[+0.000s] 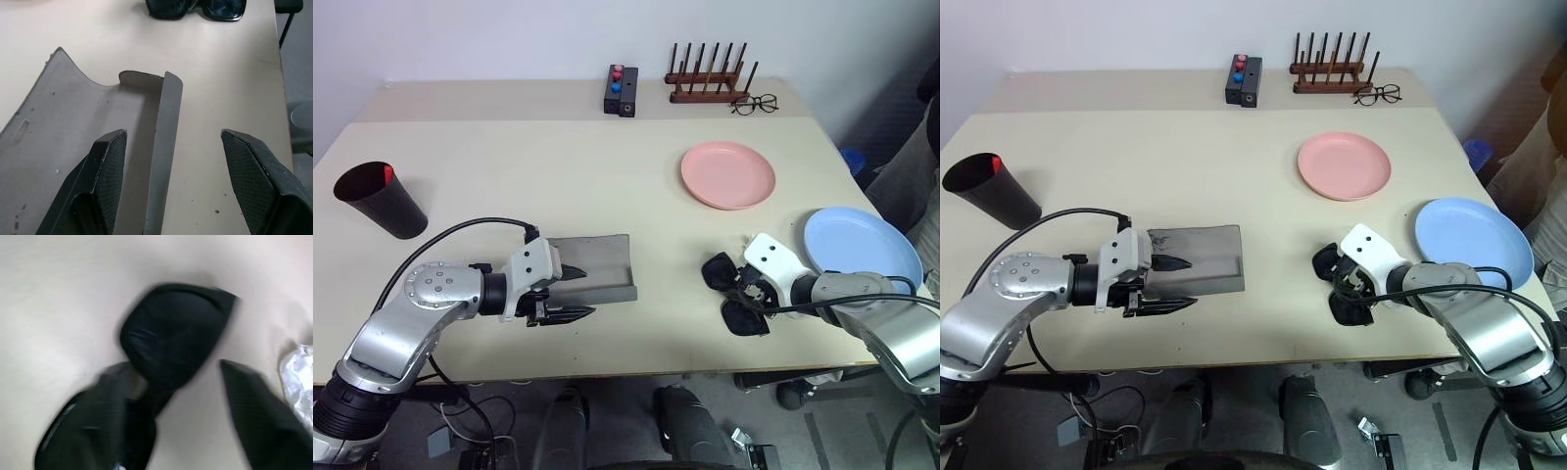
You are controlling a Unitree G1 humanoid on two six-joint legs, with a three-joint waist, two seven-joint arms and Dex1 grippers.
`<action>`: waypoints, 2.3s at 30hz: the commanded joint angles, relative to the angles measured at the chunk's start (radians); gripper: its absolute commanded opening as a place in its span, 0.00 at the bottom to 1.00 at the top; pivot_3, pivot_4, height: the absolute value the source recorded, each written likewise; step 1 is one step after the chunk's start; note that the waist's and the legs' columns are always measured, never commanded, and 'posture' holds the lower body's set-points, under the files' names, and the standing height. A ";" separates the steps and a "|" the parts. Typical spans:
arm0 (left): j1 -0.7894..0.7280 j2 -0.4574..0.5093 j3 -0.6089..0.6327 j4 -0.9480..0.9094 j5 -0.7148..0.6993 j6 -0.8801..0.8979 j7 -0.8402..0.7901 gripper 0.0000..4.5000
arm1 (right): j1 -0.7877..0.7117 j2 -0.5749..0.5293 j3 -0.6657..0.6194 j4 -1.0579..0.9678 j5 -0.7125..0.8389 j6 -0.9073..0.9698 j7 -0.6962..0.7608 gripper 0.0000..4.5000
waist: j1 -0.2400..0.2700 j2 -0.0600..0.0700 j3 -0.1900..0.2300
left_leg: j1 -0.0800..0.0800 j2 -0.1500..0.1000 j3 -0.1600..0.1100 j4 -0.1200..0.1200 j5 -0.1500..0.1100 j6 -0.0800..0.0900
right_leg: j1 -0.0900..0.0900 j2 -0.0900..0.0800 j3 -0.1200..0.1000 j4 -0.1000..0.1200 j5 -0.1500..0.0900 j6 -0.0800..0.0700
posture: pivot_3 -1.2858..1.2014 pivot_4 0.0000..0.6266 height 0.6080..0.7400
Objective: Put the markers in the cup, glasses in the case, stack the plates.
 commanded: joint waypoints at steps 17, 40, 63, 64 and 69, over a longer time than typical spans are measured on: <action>-0.048 -0.031 0.115 0.040 -0.018 -0.012 0.098 0.71 | -0.145 -0.006 0.118 0.024 -0.170 -0.333 0.147 0.01 | -0.003 -0.001 -0.001 | 0.000 0.000 0.000 0.000 0.000 0.000 | 0.000 0.000 0.000 0.000 0.001 -0.001 | 0.52 0.24 1.00; 0.584 0.029 0.640 -0.008 -0.033 -0.062 0.043 0.71 | -0.591 0.582 0.427 0.270 -0.188 -0.297 0.228 0.01 | -0.023 0.000 0.000 | 0.000 0.001 0.001 -0.003 -0.001 0.000 | -0.003 0.000 0.000 0.000 0.001 -0.002 | 0.52 0.24 1.00; 0.523 0.004 0.578 0.016 -0.082 -0.083 0.035 0.71 | -0.564 0.496 0.458 0.269 -0.291 -0.314 0.304 0.01 | -0.029 0.000 0.000 | 0.000 0.001 0.002 -0.004 -0.001 0.000 | -0.004 0.000 0.000 0.000 0.000 -0.003 | 0.52 0.24 1.00; 0.522 0.002 0.577 0.016 -0.082 -0.083 0.036 0.71 | -0.563 0.498 0.456 0.271 -0.289 -0.313 0.304 0.01 | -0.029 0.000 0.000 | 0.000 0.001 0.002 -0.004 -0.001 0.000 | -0.004 0.000 0.000 0.000 0.000 -0.003 | 0.52 0.24 1.00; 0.507 -0.015 0.576 0.002 -0.101 -0.075 0.045 0.71 | -0.562 0.510 0.446 0.285 -0.290 -0.325 0.298 0.48 | -0.028 0.000 0.000 | 0.000 0.001 0.002 -0.004 -0.001 0.000 | -0.004 0.000 0.000 0.000 0.000 -0.003 | 0.52 0.24 1.00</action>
